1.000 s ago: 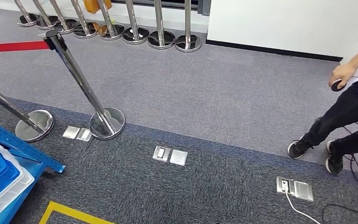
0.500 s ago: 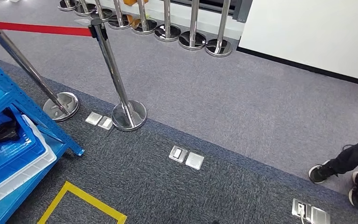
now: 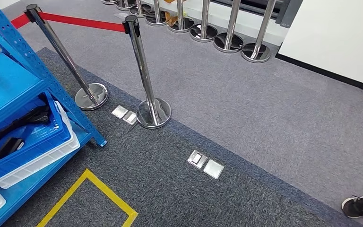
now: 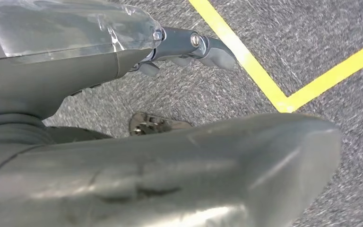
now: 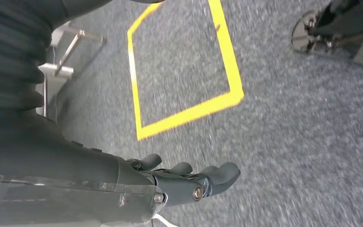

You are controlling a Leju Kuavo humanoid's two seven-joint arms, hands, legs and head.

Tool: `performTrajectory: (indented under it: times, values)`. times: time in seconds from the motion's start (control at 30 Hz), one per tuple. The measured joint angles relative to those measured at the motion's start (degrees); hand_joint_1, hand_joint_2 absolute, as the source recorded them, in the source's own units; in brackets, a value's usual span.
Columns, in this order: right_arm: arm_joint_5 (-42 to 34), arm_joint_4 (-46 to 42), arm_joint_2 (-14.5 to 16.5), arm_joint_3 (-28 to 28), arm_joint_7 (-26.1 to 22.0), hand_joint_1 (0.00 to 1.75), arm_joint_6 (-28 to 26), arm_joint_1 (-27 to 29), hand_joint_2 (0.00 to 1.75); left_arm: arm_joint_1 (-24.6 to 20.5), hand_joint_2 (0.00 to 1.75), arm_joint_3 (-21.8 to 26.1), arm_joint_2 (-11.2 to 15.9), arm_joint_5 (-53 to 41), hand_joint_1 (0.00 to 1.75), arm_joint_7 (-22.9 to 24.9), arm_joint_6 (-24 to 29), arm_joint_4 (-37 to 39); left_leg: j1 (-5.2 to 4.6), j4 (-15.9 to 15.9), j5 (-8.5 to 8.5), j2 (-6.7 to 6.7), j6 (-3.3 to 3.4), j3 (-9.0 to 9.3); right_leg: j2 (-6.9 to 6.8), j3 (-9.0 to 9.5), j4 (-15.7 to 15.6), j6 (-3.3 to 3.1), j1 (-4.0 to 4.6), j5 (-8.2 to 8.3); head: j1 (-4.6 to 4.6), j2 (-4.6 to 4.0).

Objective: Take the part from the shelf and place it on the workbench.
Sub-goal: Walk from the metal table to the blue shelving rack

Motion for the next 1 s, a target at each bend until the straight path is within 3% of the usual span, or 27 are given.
performTrajectory:
  times: [0.07,0.13,0.2,0.27,0.33,0.4,0.43,0.5,0.57,0.6,0.63,0.67,0.7,0.77,0.8,0.83,0.9,0.93,1.0]
  values:
    - [-0.4,0.0,0.0,0.1,0.0,0.0,0.0,0.1,1.75,-0.1,0.0,0.0,0.0,0.0,0.0,0.0,0.0,0.0,0.22,7.2,-2.94,1.36,-0.4,-3.72,-1.65,0.15,0.0,-0.36,0.25,-0.26,-0.24,0.0]
    - [-0.8,0.0,0.0,0.2,0.0,0.0,0.0,0.1,1.75,0.1,0.0,0.0,0.0,0.0,0.0,0.0,0.0,0.0,0.36,10.2,-3.06,1.61,-0.47,-5.45,-3.2,0.37,0.0,-0.45,0.41,-0.55,-0.24,0.0]
    - [-1.1,0.0,0.0,0.4,-0.1,0.0,-0.1,0.1,1.75,0.1,0.0,0.0,0.0,0.0,0.0,0.0,0.0,0.0,0.33,4.8,0.47,2.15,-0.14,-2.83,-4.48,0.86,0.0,-0.35,0.47,-0.92,-0.24,0.0]
    - [-1.6,0.0,0.0,0.5,-0.3,0.0,-0.3,0.0,1.75,0.1,0.0,0.0,0.0,0.0,0.0,0.0,0.0,0.0,-0.21,-2.5,3.05,4.45,0.43,0.81,-5.57,1.48,-0.1,-0.05,0.54,-1.34,-0.24,0.0]
    - [-2.0,0.0,0.0,0.6,-0.4,0.0,-0.4,0.0,1.75,0.0,0.0,0.0,0.0,0.0,0.0,0.1,0.0,0.0,-0.93,-5.3,3.22,5.98,0.98,1.99,-6.52,1.92,-0.4,0.37,0.6,-1.6,-0.22,0.0]
    - [-2.3,0.0,0.0,0.8,-0.4,0.0,-0.5,-0.1,1.75,0.0,0.0,0.0,0.0,0.0,0.0,0.1,0.0,0.0,-1.13,-5.8,3.35,5.06,1.49,2.11,-7.42,2.48,-0.7,0.87,0.57,-1.82,-0.2,0.0]
    - [-2.5,0.0,0.0,0.9,-0.4,0.0,-0.5,-0.1,1.75,0.0,0.0,0.0,0.0,0.0,0.0,0.1,0.1,0.0,-0.99,-6.2,3.47,4.55,1.75,2.39,-7.03,2.73,-0.5,1.12,0.48,-2.16,-0.18,0.0]
    - [-2.8,0.0,-0.1,1.0,-0.4,0.0,-0.5,-0.2,1.75,0.0,0.0,0.0,0.0,0.0,0.0,0.1,0.1,0.0,-0.55,-7.0,3.76,3.59,2.33,3.0,-4.62,1.6,2.5,1.46,0.46,-4.18,-0.02,0.0]
    - [-2.9,0.0,-0.1,1.2,-0.4,0.0,-0.6,-0.2,1.75,-0.1,0.0,0.0,-0.1,0.0,0.0,0.1,0.1,0.0,-0.47,-7.2,3.78,2.59,2.73,3.17,-2.13,-2.27,9.7,1.48,0.49,-7.47,0.35,0.0]
    - [-3.0,0.0,-0.2,1.2,-0.4,0.0,-0.6,-0.1,1.75,-0.1,0.0,0.0,-0.1,0.0,0.0,0.1,0.1,0.0,-0.48,-7.2,3.74,1.95,2.87,3.19,-1.68,-4.35,13.2,1.47,0.5,-8.52,0.51,0.0]
    - [-3.0,0.0,-0.2,1.3,-0.4,0.0,-0.6,0.0,1.75,0.0,0.0,0.0,-0.1,0.0,0.0,0.1,0.1,0.0,-0.49,-7.2,3.68,1.2,2.92,3.27,-1.48,-5.72,15.1,1.47,0.51,-8.45,0.63,0.0]
    - [-2.9,0.0,-0.2,1.4,-0.3,0.0,-0.6,0.1,1.75,0.0,0.0,0.0,-0.1,0.0,0.0,0.1,0.1,0.0,-0.48,-7.1,3.62,0.39,2.9,3.39,-1.35,-6.04,14.8,1.46,0.5,-7.18,0.66,0.0]
    - [-2.9,0.0,-0.3,1.5,-0.3,0.0,-0.6,0.2,1.75,0.0,0.0,0.0,-0.1,0.0,0.0,0.1,0.1,0.0,-0.42,-7.0,3.51,-0.44,2.79,3.56,-1.06,-5.25,12.1,1.43,0.44,-4.89,0.72,0.0]
    - [-2.9,0.0,-0.4,1.6,-0.2,0.0,-0.6,0.2,1.75,0.0,0.0,0.0,-0.1,0.0,0.0,0.1,0.1,0.0,-0.36,-6.5,3.07,-1.87,2.3,3.6,1.01,-2.51,4.6,1.44,0.14,-0.64,0.89,0.0]
    - [-2.9,0.0,-0.4,1.7,-0.2,0.0,-0.6,0.2,1.75,0.0,0.0,0.0,-0.1,0.0,0.0,0.1,0.1,0.0,-0.36,-6.1,2.85,-2.5,2.0,3.48,1.94,-1.55,2.0,1.38,0.03,0.36,0.93,0.0]
    - [-2.9,0.0,-0.4,1.9,-0.2,0.0,-0.6,0.1,1.75,0.0,0.0,0.0,-0.1,0.0,0.0,0.1,0.1,0.0,-0.38,-5.9,2.68,-3.03,1.7,3.31,2.54,-1.11,0.8,1.25,0.03,0.55,0.94,0.0]
    - [-3.0,0.0,-0.3,2.1,-0.2,0.0,-0.5,0.0,1.75,0.1,0.0,0.0,-0.1,0.0,0.0,0.1,0.1,0.0,-0.28,-5.8,2.61,-3.95,1.14,3.14,1.74,-0.9,0.5,0.65,0.16,0.38,0.89,0.0]
    - [-3.0,0.0,-0.3,2.2,-0.2,0.0,-0.5,0.0,1.75,0.2,0.0,0.0,-0.1,0.0,0.0,0.1,0.1,0.0,-0.29,-5.5,2.37,-3.5,0.83,3.05,1.17,-0.79,0.4,0.35,0.15,0.42,0.82,0.0]
    - [-3.0,0.1,-0.3,2.3,-0.2,0.0,-0.5,-0.1,1.75,0.2,0.0,0.0,-0.1,0.0,0.0,0.1,0.1,0.0,-0.29,-2.4,0.5,-1.11,0.15,1.72,-0.14,-0.6,0.1,-0.19,0.04,0.46,0.28,0.0]
